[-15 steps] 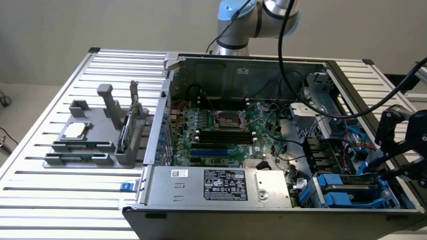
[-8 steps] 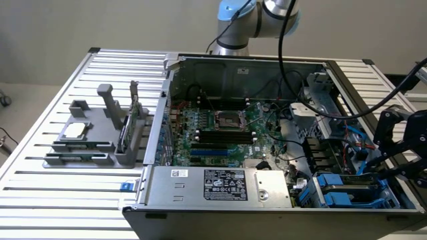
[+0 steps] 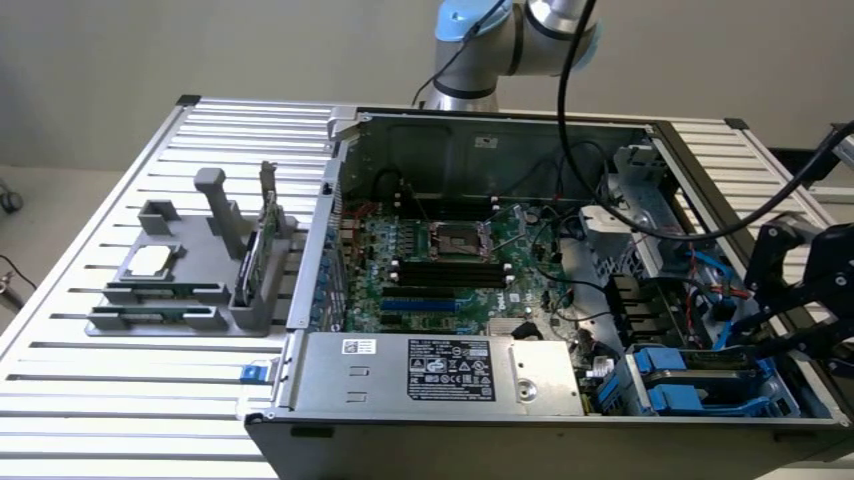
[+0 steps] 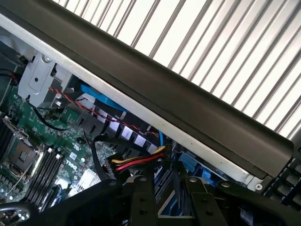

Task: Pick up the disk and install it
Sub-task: 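Insert the first disk wire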

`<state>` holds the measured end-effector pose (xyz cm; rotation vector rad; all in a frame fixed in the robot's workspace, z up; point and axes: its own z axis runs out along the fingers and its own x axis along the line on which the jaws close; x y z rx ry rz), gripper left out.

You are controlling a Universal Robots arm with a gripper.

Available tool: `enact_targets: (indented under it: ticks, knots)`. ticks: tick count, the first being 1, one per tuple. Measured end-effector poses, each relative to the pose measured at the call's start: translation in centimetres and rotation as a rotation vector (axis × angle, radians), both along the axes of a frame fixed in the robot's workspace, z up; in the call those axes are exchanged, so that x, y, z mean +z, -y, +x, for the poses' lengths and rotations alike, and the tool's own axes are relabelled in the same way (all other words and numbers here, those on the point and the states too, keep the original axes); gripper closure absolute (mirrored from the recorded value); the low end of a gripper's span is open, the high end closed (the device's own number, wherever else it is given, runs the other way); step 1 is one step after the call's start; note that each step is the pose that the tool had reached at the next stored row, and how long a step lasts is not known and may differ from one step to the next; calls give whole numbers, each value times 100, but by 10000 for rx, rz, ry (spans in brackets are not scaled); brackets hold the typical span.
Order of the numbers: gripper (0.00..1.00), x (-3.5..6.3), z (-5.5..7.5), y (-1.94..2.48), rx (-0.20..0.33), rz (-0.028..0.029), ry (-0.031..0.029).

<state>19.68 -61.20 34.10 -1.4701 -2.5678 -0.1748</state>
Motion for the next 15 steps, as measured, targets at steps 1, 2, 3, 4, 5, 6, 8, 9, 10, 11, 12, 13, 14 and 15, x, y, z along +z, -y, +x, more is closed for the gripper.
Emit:
enact_targets:
  ticks: [1,2,3,4,5,6,8,9,10,11,12,13,14,15]
  knots:
    - [69,-6,2,1,-6,12,-6]
    - [69,-11,4,1,-11,24,-13]
    - [69,-16,6,2,-16,34,-21]
    - [69,-20,9,3,-21,43,-29]
    - [69,-24,11,3,-27,51,-39]
    - [71,-26,13,4,-33,57,-49]
    - [78,-31,15,4,-47,66,-67]
    - [78,-34,17,5,-53,71,-75]
    - [84,-36,18,5,-58,75,-84]
    - [84,-38,19,5,-63,78,-91]
    - [84,-40,20,5,-68,81,-100]
    - [84,-41,21,5,-75,83,-107]
    - [84,-41,21,5,-83,83,-115]
    - [84,-41,21,5,-88,83,-122]
